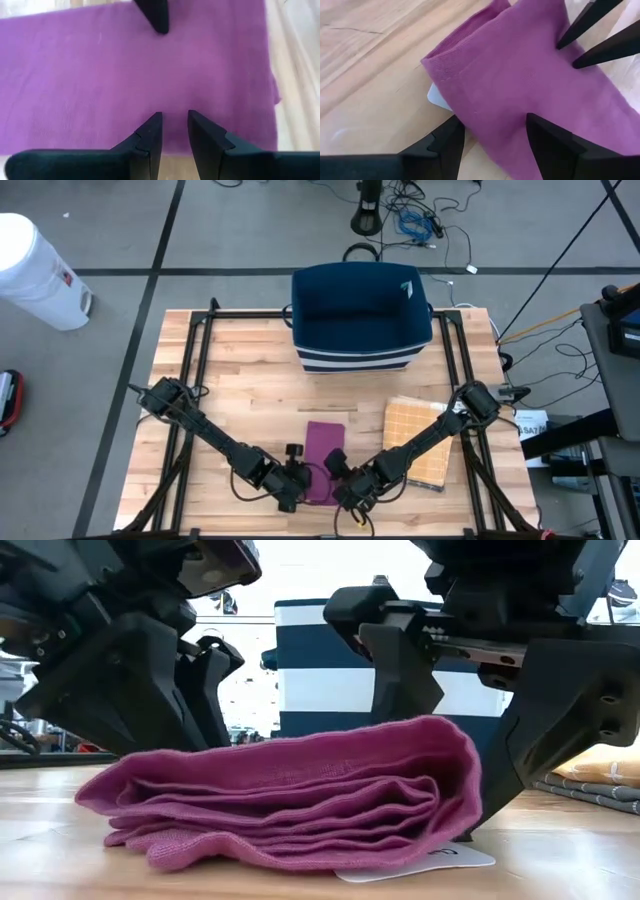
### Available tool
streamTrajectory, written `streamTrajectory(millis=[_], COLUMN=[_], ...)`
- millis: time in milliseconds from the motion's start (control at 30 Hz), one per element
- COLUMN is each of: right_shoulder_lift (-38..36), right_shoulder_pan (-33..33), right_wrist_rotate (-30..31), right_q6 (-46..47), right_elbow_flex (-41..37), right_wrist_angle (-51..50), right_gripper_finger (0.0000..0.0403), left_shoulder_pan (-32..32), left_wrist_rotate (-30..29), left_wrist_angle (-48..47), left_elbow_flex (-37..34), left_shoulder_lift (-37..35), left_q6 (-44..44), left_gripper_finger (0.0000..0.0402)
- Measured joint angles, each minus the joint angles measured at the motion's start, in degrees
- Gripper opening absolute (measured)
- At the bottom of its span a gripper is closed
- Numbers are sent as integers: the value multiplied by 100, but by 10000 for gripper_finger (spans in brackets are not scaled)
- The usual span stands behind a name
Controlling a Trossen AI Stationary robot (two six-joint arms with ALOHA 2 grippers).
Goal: Fold towel
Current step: Fold the purple towel
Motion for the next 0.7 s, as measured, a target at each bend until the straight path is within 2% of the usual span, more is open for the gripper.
streamTrajectory(millis=[300,467,700], right_shoulder_lift=[2,-179,-789], right_shoulder_pan=[7,21,133], right_wrist_rotate=[73,20,64], right_q6=[73,676,2130], right_elbow_flex=[-11,-11,-9], right_wrist_angle=[298,-564,-1919], right_gripper_finger=[198,198,198], left_shoulder_pan=[48,41,88], left_wrist_rotate=[61,56,-64], left_wrist_angle=[301,300,492], left_elbow_flex=[0,-2,-7], left_shoulder_lift=[0,0,0], left_q6=[207,336,623], left_gripper_finger=[99,99,99])
